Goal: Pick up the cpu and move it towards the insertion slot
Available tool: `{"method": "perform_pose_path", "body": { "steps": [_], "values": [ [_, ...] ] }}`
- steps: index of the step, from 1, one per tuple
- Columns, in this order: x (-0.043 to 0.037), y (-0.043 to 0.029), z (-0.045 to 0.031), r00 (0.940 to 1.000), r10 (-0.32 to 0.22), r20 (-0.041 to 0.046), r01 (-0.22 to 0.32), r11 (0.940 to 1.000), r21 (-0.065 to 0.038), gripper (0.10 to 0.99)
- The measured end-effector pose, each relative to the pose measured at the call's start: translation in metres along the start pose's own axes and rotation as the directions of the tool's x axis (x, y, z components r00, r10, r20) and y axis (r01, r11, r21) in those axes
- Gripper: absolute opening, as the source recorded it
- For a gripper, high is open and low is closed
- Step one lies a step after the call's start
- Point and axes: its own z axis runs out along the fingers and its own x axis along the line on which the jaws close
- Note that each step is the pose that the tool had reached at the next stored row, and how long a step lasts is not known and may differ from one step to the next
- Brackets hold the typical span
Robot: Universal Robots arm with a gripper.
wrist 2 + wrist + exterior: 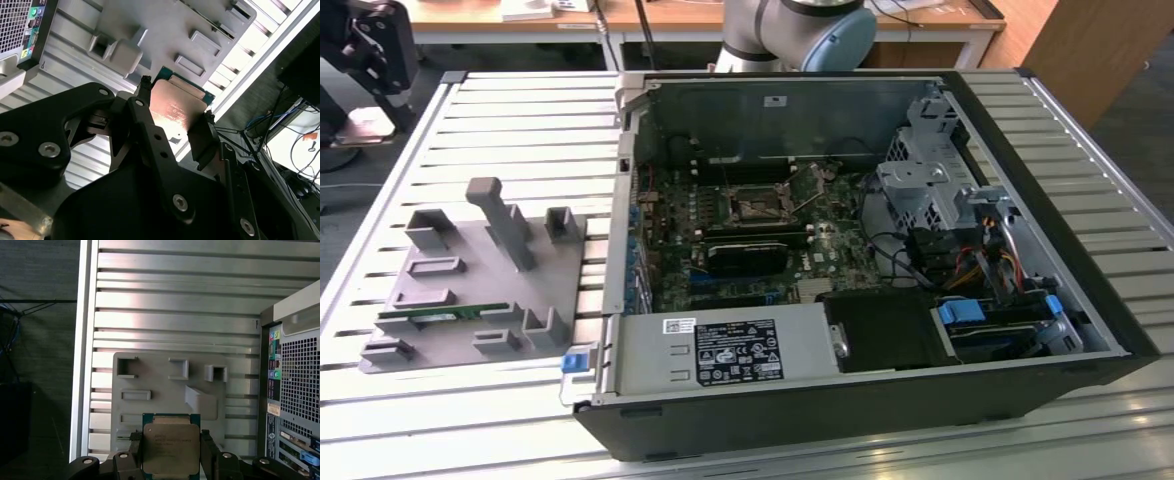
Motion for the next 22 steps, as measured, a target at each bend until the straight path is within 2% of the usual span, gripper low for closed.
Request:
{"method": "perform_pose_path", "body": {
  "steps": [12,22],
  "values": [
    [-0.0072,0.0000,0.0000,1.0000,0.000,0.0001,0.000,1.0000,0.000,0.545],
    [-0.0102,-0.0001,0.0000,1.0000,0.000,0.0000,0.000,1.0000,0.000,0.545]
  ]
}}
